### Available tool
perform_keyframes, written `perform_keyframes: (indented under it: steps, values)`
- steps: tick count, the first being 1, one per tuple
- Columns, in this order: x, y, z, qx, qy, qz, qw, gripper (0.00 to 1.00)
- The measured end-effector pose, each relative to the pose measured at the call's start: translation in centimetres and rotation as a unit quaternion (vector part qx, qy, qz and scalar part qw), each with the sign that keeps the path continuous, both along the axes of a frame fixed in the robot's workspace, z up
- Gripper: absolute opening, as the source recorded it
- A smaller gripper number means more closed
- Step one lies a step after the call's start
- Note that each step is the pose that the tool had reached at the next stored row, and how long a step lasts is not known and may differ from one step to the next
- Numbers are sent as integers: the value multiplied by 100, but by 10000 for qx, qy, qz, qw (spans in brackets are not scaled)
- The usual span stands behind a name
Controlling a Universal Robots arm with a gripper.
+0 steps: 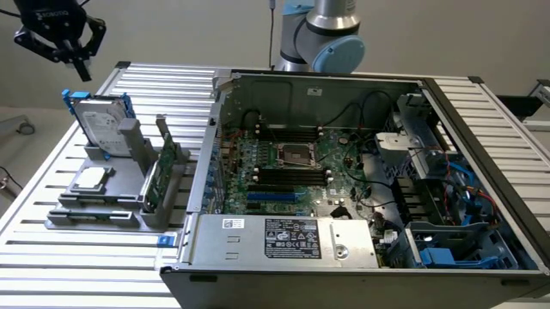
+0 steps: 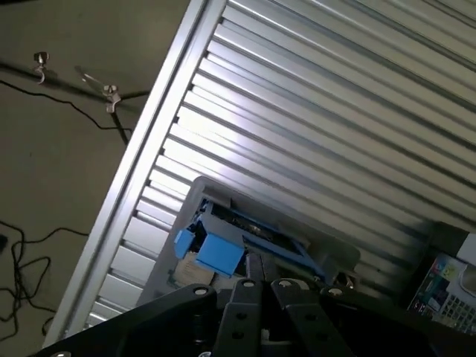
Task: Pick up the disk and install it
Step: 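Pick up the disk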
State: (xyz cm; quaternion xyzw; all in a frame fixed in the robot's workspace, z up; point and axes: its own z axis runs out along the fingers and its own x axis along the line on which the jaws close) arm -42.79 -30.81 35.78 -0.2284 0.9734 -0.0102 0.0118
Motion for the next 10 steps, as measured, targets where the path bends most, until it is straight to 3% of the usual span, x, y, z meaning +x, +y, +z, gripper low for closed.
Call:
perform_keyframes:
  steps: [5,10]
  values:
    - [0,0,-13,-1,40,458,9989,11]
    - [0,0,-19,-8,67,912,9958,11]
